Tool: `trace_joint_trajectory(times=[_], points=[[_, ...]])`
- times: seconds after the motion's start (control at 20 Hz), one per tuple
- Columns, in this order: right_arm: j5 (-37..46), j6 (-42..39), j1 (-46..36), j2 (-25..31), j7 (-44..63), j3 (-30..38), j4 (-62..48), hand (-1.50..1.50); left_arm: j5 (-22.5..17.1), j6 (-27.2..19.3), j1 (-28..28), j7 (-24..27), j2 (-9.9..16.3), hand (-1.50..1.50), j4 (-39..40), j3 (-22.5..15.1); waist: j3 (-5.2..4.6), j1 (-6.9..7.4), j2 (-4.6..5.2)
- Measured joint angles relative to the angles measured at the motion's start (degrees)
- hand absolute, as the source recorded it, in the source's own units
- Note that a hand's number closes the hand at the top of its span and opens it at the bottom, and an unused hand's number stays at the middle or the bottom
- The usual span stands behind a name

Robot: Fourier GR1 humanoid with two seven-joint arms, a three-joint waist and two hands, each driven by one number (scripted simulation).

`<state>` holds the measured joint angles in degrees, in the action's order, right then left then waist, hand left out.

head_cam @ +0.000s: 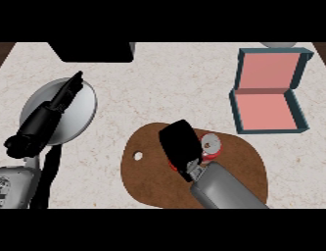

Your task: Pick the tomato from the cutting board and place it in the cardboard box

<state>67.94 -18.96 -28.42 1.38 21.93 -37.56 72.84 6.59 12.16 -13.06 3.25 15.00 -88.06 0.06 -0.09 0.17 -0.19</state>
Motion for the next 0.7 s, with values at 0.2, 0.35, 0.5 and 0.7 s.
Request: trace_joint_trajectory(times=[0.2,0.35,0.5,0.7], points=[[1.84,3.92,1.08,1.67,-4.48,-0.92,2.05,1.5,0.59,0.14,0.94,2.07,-0.34,0.0,0.84,0.18,-0.01,-0.08,-0.01],[-0.39,6.22,4.1,4.22,-13.62,-4.74,6.67,1.5,0.48,0.11,0.36,1.43,-0.11,0.0,0.81,0.67,0.01,-0.38,-0.08],[-4.09,7.09,7.43,6.93,-24.29,-9.89,12.46,1.5,0.43,0.05,0.62,1.29,-0.22,0.0,0.69,0.72,0.1,-0.52,-0.15],[-8.5,9.88,11.25,15.02,-36.01,-11.25,24.04,1.5,0.17,0.16,1.25,1.64,0.35,0.0,0.62,1.58,0.15,-1.23,-0.21]])
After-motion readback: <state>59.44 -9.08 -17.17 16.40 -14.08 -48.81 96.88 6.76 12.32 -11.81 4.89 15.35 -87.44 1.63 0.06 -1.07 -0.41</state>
